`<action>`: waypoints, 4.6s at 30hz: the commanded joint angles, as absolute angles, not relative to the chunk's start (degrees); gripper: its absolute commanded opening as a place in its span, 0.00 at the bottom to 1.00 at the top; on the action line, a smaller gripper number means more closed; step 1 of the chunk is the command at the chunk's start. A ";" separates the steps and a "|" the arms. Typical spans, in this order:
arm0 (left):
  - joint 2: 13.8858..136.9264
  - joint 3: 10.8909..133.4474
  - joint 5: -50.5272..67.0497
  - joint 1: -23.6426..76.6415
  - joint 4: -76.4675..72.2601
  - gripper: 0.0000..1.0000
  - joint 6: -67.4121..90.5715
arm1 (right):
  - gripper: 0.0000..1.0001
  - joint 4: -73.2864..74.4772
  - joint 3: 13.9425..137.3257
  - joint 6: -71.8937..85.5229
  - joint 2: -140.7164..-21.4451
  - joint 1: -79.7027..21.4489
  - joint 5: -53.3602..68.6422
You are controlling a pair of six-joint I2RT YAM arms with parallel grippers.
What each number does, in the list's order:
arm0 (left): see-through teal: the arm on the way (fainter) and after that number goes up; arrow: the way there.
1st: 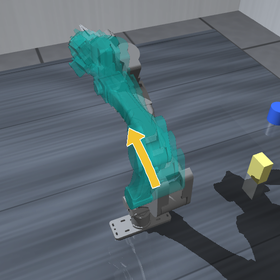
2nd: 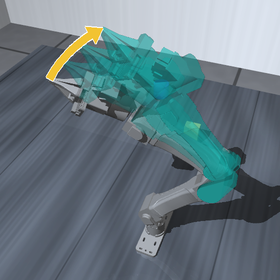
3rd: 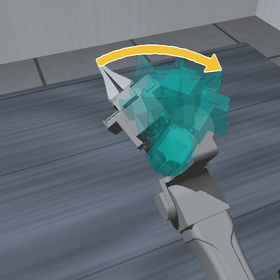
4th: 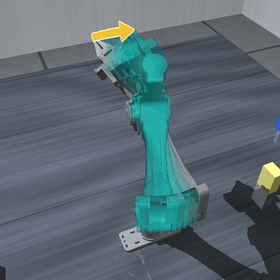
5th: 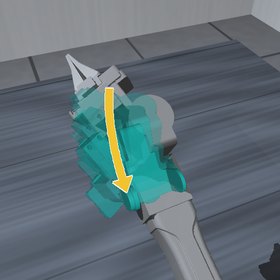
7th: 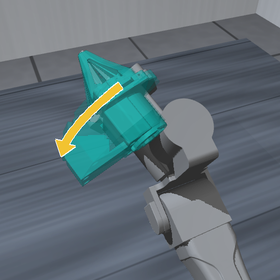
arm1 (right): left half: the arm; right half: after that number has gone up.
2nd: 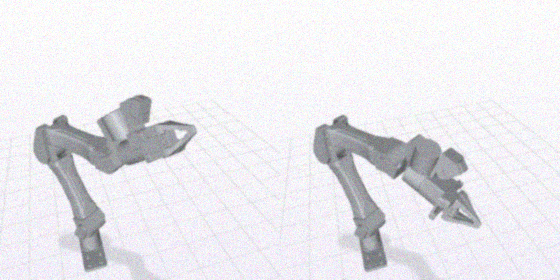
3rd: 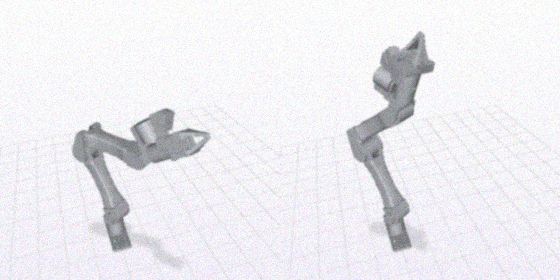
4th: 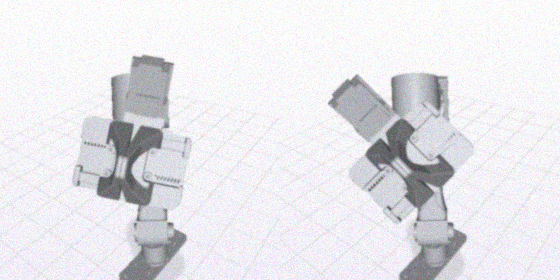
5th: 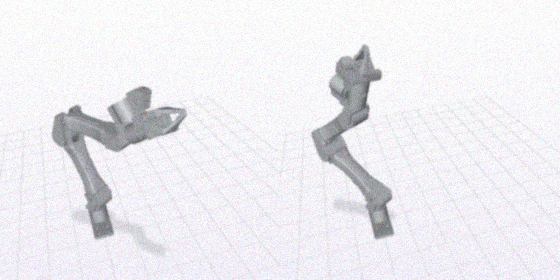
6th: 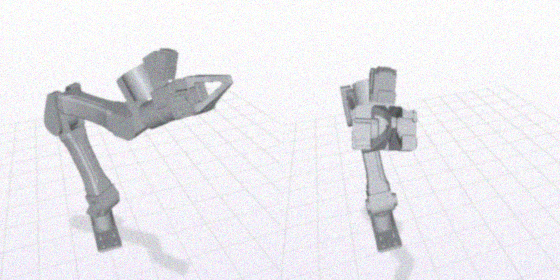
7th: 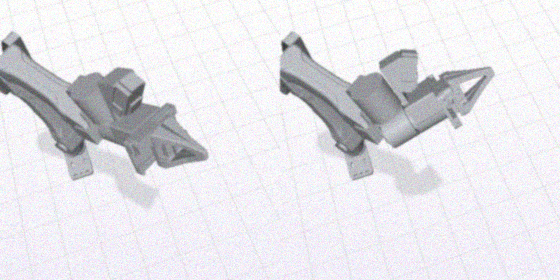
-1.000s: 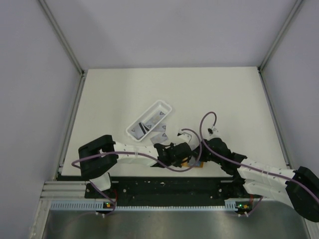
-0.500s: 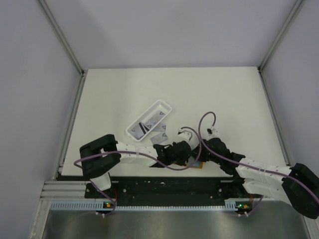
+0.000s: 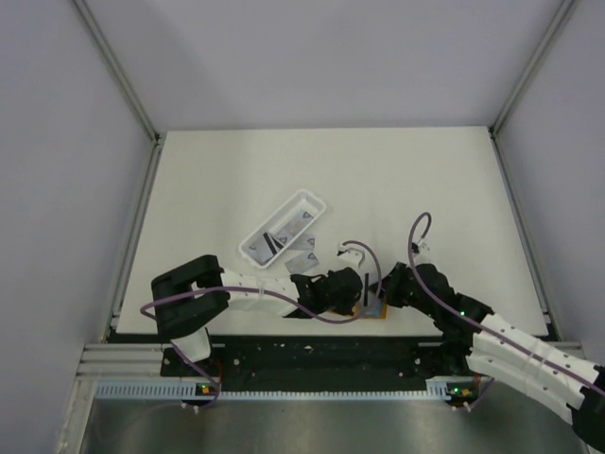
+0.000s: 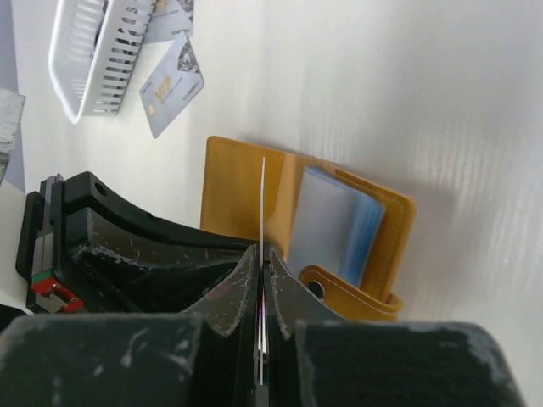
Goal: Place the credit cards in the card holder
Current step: Turn over the card slot in the card holder.
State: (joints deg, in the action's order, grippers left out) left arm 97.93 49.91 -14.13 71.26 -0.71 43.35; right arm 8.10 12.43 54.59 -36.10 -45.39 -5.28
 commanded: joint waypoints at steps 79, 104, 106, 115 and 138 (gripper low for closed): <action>92.19 54.22 -8.01 71.10 -3.86 0.00 38.94 | 0.00 18.19 8.35 61.79 -37.62 -45.88 -9.58; 98.01 47.91 -14.15 70.49 1.49 0.00 42.36 | 0.00 22.76 7.65 61.96 -32.44 -45.88 -9.93; 96.34 46.15 -14.94 70.31 1.58 0.00 42.89 | 0.00 23.55 7.47 61.96 -31.64 -45.88 -10.11; 89.66 41.40 -17.49 70.14 2.29 0.00 43.86 | 0.00 24.43 6.68 62.05 -31.03 -45.79 -10.11; 78.05 43.33 -17.32 65.75 0.44 0.00 38.67 | 0.00 24.35 10.55 60.12 -32.08 -45.88 -9.93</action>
